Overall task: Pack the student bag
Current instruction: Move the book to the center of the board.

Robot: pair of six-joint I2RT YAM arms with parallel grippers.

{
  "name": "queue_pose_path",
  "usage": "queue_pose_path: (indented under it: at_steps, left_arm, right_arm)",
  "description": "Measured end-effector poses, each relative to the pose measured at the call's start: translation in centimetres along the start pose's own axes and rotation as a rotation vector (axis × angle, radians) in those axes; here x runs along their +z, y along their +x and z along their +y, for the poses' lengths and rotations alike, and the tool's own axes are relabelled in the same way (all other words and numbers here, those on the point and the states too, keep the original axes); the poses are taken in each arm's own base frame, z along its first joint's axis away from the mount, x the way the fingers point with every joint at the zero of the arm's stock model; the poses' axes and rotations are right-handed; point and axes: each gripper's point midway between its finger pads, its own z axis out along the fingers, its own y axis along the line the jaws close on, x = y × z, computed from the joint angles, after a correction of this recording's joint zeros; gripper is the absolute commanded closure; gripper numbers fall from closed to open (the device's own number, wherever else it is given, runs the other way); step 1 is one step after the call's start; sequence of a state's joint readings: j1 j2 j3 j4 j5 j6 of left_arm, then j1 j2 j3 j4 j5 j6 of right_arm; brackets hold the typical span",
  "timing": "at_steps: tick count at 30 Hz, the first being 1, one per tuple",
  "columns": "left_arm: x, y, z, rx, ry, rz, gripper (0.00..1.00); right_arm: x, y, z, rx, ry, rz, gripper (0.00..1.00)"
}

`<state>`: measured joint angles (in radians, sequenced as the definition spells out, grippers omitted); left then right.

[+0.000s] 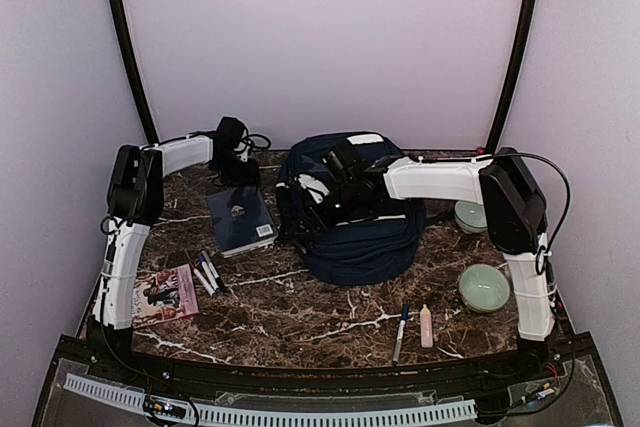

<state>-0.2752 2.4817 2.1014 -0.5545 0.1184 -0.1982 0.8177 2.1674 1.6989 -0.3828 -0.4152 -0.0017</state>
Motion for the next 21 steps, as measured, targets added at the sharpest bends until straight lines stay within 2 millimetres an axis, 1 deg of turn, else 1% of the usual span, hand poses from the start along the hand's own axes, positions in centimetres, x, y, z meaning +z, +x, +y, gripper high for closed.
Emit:
queue_pose_path:
  at_steps: [2,6,8,10,11,13,16,19,21]
  left_arm:
    - [-0.8,2.2,-1.3,0.016,0.005,0.027,0.54]
    - [-2.9,6.9,-2.8,-0.004,0.023,0.076,0.55]
    - [-4.0,8.9,-3.7,-0.027,0.042,0.091,0.55]
    - [-4.6,10.3,-4.2,-0.046,0.056,0.099,0.55]
    - [-4.9,10.9,-4.5,-0.055,0.062,0.099,0.54]
    - [-5.2,11.7,-5.1,-0.069,0.074,0.100,0.47]
    - [-5.7,12.2,-5.7,-0.081,0.078,0.102,0.37]
    - [-6.7,12.5,-5.3,-0.096,0.043,0.109,0.32]
    - [-8.2,12.7,-4.9,-0.108,0.008,0.109,0.31]
  right_arm:
    - [0.0,0.1,-0.2,-0.001,0.010,0.002,0.33]
    - [0.0,0.1,-0.4,-0.004,0.024,0.005,0.33]
    - [0.0,0.2,-0.4,-0.003,0.024,0.006,0.33]
    - [0.0,0.2,-0.4,-0.002,0.023,0.007,0.33]
    - [0.0,0.2,-0.4,-0.002,0.022,0.007,0.33]
    - [0.0,0.2,-0.3,0.001,0.018,0.007,0.33]
    - [0.0,0.2,-0.1,0.005,0.007,0.008,0.33]
    - [0.1,0.2,0.4,0.003,-0.009,0.008,0.37]
    - [0.3,0.2,1.2,-0.007,-0.037,0.011,0.38]
